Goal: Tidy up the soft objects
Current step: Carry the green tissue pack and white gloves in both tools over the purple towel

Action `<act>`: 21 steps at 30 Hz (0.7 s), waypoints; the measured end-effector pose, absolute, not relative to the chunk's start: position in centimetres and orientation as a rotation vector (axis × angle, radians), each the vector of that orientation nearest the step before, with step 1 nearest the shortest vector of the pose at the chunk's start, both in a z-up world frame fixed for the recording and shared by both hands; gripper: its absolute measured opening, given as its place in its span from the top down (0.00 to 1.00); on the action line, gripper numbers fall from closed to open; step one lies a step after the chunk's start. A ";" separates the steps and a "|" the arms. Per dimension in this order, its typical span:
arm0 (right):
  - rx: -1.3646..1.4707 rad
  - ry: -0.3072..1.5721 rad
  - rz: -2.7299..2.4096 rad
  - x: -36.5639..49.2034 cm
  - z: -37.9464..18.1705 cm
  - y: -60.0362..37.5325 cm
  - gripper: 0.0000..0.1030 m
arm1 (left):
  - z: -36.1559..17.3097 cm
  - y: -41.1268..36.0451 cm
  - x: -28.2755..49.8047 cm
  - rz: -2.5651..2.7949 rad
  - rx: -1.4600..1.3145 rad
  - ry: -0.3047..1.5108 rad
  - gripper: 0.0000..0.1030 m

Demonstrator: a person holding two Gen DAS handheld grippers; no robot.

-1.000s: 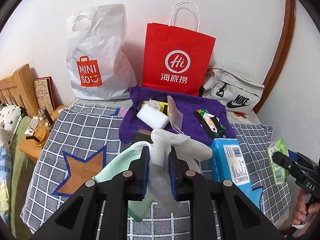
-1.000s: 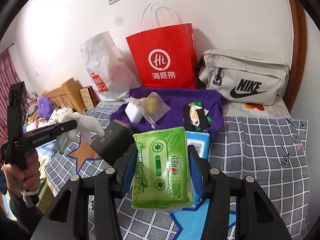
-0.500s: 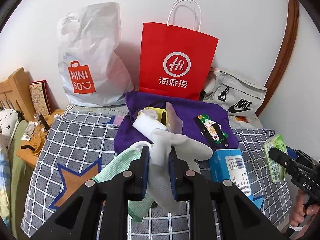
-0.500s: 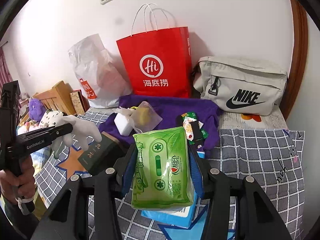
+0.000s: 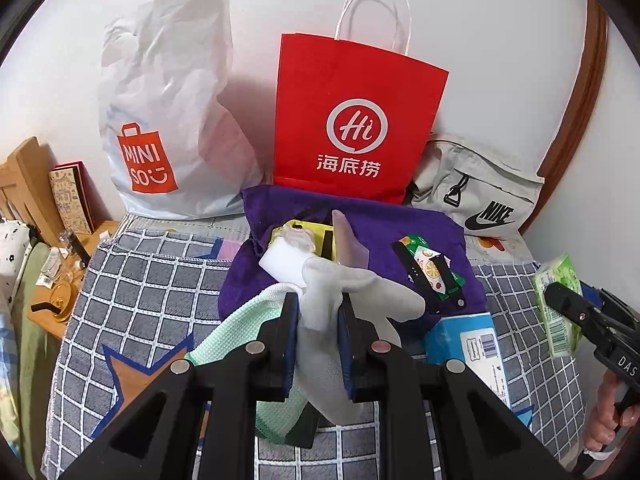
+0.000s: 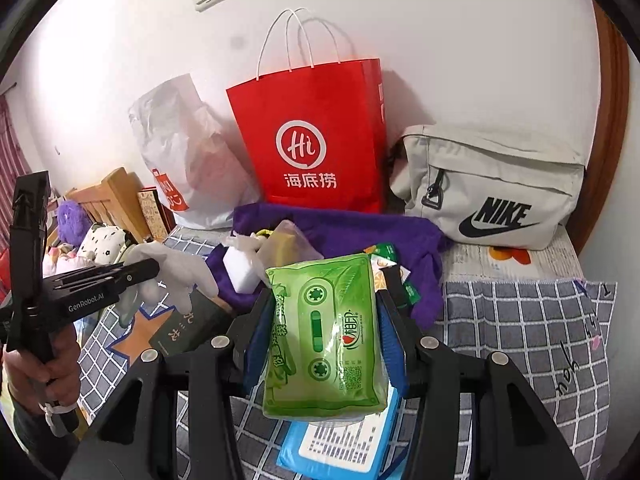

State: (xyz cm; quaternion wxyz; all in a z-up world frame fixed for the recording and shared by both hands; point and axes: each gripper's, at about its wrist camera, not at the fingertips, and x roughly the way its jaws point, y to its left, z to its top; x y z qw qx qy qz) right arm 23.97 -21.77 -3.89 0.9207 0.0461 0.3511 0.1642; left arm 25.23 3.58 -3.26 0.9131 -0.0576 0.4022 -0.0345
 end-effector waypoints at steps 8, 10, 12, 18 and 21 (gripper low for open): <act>0.096 0.722 0.346 26.1 -3.7 -21.3 0.52 | -3.7 3.9 27.3 -0.070 -0.121 0.838 0.83; 0.095 0.726 0.345 26.6 -3.9 -21.2 0.52 | -3.8 4.0 27.8 -0.071 -0.119 0.839 0.83; 0.090 0.730 0.344 27.1 -4.0 -21.0 0.52 | -3.9 3.9 28.2 -0.072 -0.116 0.840 0.83; 0.042 0.726 0.334 28.4 -4.1 -20.1 0.52 | -3.9 3.9 29.4 -0.073 -0.115 0.843 0.83; 0.050 0.732 0.344 29.2 -4.3 -19.9 0.52 | -4.0 3.8 30.0 -0.075 -0.113 0.845 0.83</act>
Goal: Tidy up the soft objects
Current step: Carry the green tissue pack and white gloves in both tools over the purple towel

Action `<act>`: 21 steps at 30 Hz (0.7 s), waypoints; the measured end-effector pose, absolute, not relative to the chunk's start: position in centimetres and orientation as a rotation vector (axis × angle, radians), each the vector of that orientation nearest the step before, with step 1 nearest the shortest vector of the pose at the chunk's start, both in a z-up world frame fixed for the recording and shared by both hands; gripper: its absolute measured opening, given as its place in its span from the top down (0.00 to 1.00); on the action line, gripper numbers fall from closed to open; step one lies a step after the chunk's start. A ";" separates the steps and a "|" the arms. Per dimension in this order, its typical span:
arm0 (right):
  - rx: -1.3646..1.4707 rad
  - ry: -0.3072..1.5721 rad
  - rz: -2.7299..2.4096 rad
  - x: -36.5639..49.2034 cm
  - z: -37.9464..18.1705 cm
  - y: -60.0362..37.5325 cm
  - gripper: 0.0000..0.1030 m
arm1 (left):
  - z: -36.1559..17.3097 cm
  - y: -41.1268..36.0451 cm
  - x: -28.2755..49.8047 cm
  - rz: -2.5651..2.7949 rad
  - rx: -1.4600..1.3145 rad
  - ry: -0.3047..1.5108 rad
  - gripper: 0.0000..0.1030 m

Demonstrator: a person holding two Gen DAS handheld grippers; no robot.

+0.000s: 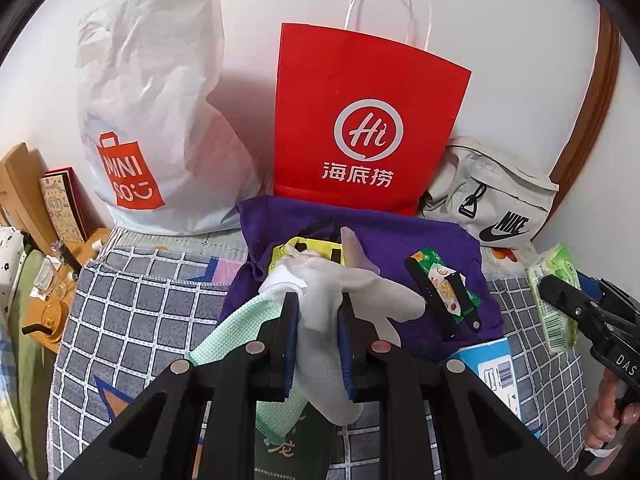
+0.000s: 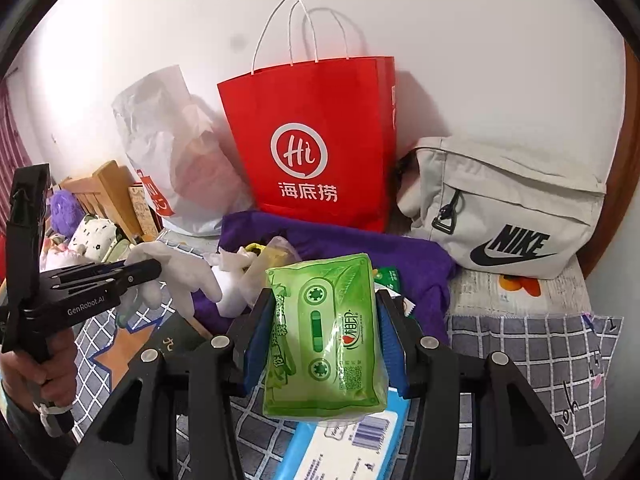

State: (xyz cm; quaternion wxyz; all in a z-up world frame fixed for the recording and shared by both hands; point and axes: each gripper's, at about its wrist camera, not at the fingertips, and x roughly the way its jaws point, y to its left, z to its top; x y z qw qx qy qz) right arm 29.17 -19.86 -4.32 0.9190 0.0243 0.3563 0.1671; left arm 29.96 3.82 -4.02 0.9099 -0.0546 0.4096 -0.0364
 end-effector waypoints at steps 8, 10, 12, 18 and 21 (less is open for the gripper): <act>0.071 0.749 0.360 31.4 -5.0 -19.6 0.52 | -4.4 3.9 31.4 -0.064 -0.117 0.852 0.83; 0.088 0.753 0.372 32.1 -5.2 -19.9 0.52 | -4.6 4.0 31.7 -0.060 -0.120 0.856 0.83; 0.095 0.755 0.374 32.8 -5.3 -20.1 0.52 | -4.8 4.1 32.0 -0.057 -0.124 0.862 0.83; 0.121 0.775 0.359 34.9 -6.4 -20.9 0.52 | -5.0 3.8 33.2 -0.072 -0.122 0.864 0.83; 0.132 0.805 0.347 35.8 -7.8 -21.3 0.52 | -5.1 3.3 33.9 -0.086 -0.120 0.864 0.83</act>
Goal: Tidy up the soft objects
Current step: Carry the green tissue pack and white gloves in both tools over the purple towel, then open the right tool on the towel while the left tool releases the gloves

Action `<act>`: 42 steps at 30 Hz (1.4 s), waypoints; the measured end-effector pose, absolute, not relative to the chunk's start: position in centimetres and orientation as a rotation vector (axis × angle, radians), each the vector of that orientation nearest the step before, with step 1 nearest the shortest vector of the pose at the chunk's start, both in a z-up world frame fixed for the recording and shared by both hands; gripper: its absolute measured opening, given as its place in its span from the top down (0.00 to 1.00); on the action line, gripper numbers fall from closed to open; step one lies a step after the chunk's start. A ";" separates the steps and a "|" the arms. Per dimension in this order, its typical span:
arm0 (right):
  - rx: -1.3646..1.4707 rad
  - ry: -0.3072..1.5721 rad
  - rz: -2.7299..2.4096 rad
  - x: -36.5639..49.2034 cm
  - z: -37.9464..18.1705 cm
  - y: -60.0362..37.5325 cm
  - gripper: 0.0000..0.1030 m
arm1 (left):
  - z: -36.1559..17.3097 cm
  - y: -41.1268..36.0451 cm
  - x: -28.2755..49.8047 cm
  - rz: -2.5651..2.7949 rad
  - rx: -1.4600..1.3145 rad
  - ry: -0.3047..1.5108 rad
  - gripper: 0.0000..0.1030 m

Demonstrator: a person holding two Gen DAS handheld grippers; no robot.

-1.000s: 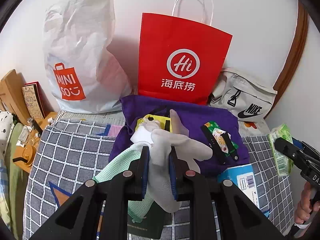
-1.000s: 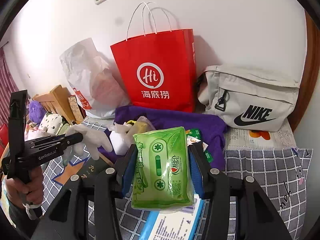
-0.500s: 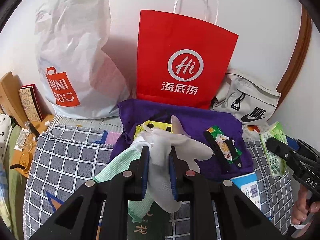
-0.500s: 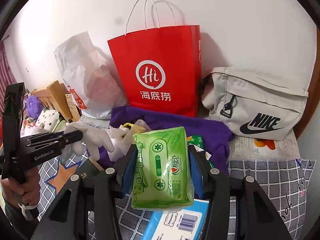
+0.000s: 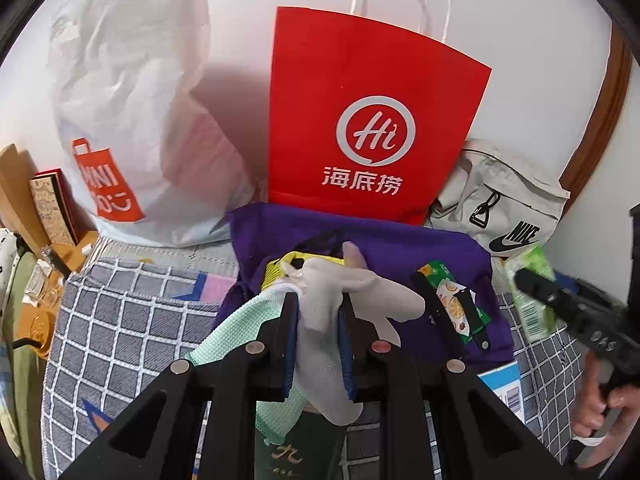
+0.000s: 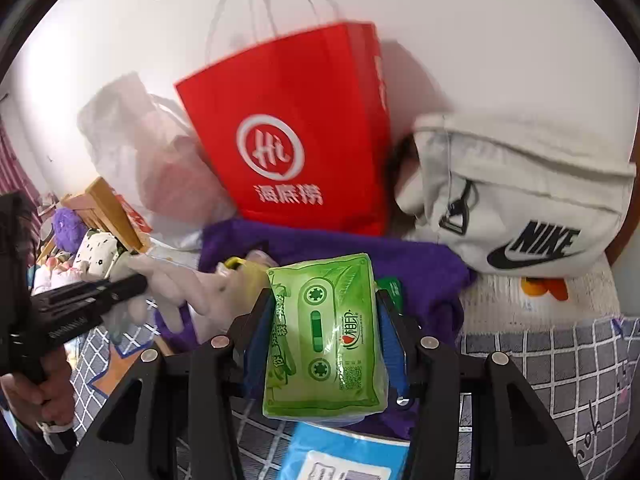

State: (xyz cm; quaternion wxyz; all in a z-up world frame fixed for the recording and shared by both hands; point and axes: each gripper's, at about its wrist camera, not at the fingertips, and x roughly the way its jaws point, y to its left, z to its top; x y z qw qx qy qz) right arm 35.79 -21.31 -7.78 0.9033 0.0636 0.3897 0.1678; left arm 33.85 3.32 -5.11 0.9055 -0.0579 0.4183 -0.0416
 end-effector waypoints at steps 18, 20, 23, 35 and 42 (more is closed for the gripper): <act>0.098 0.942 0.311 39.2 -13.4 -22.3 0.52 | -8.0 -0.1 39.1 -0.160 -0.081 0.909 0.81; 0.103 0.957 0.304 39.5 -13.9 -22.4 0.52 | -8.5 -0.3 39.5 -0.159 -0.084 0.913 0.81; 0.111 0.960 0.305 39.8 -14.4 -22.4 0.52 | -9.2 -0.6 40.2 -0.164 -0.080 0.931 0.81; 0.090 1.010 0.298 40.7 -16.4 -21.6 0.51 | -11.2 -1.1 41.7 -0.168 -0.079 0.972 0.80; 0.079 1.017 0.286 40.9 -16.6 -21.5 0.46 | -11.6 -0.8 42.0 -0.183 -0.106 0.985 0.79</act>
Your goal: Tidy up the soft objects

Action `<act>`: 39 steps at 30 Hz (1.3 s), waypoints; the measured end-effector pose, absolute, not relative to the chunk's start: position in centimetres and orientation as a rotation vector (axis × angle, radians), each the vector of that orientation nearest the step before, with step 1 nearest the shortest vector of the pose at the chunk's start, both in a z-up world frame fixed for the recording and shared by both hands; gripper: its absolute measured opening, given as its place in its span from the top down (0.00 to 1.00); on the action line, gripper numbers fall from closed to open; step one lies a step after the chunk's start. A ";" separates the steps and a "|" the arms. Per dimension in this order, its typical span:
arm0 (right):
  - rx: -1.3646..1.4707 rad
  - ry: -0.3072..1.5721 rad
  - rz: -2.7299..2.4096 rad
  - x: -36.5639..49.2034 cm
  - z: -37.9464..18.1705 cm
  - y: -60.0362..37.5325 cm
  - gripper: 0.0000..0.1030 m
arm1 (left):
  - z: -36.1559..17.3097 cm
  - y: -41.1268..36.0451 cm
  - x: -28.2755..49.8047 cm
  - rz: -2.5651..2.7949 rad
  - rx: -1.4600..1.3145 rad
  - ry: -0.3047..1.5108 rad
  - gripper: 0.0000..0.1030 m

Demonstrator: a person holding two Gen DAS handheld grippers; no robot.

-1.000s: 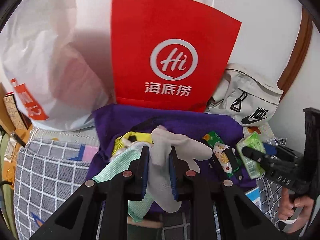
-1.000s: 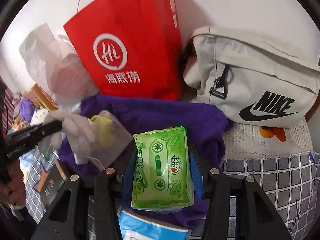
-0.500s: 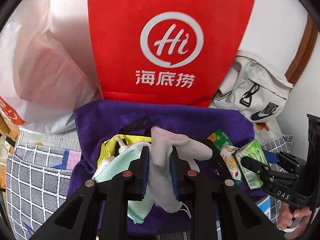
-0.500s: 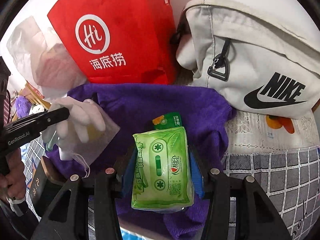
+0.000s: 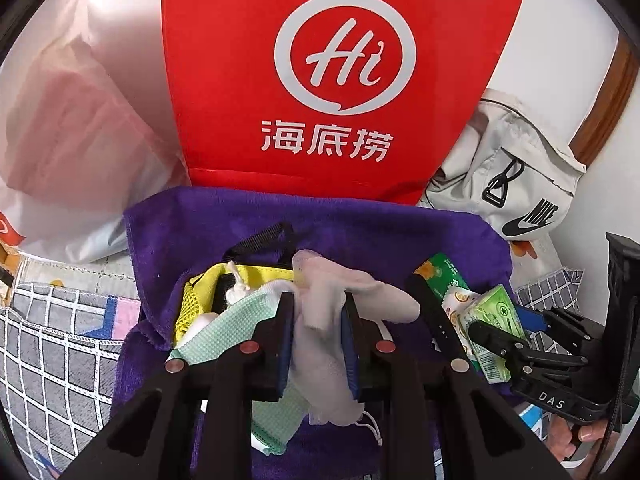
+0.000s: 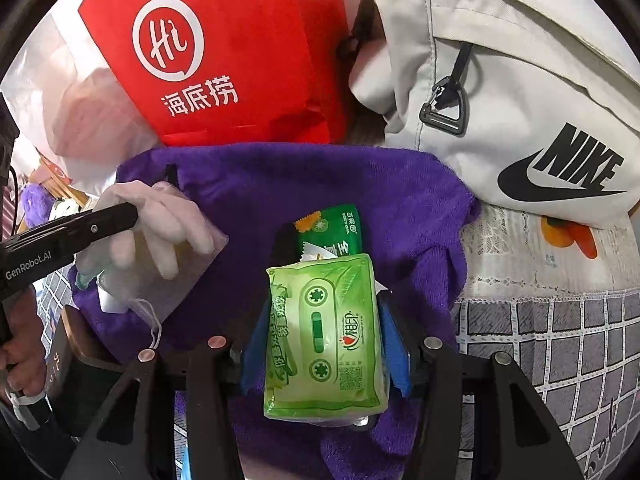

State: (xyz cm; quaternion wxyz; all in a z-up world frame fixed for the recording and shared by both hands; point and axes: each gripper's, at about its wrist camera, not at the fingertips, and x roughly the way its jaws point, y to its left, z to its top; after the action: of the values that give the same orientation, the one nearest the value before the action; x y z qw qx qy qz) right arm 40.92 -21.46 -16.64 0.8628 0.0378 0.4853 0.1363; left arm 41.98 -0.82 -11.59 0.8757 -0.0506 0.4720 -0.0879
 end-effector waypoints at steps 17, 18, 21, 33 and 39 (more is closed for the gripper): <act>0.080 0.951 0.258 40.2 -14.0 -21.1 0.22 | -10.3 -0.4 41.4 -0.139 -0.108 0.966 0.39; 0.078 0.946 0.257 39.9 -13.8 -21.3 0.22 | -10.1 -0.4 41.3 -0.126 -0.099 0.962 0.37; 0.059 0.935 0.236 39.5 -12.9 -21.2 0.22 | -9.5 -0.2 41.0 -0.094 -0.089 0.953 0.34; 0.090 0.867 0.227 34.3 -7.3 -21.2 0.21 | -5.0 -0.6 34.8 -0.097 -0.055 0.936 0.27; 0.084 0.820 0.204 28.4 -5.2 -21.2 0.03 | -2.7 -0.1 29.4 -0.099 -0.065 0.899 0.18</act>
State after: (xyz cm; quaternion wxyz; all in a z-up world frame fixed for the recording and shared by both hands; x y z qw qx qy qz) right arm 28.44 -21.16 -5.16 0.9111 0.0410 0.3979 0.0991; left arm 29.43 -0.14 -2.67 0.8990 -0.0314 0.4342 -0.0480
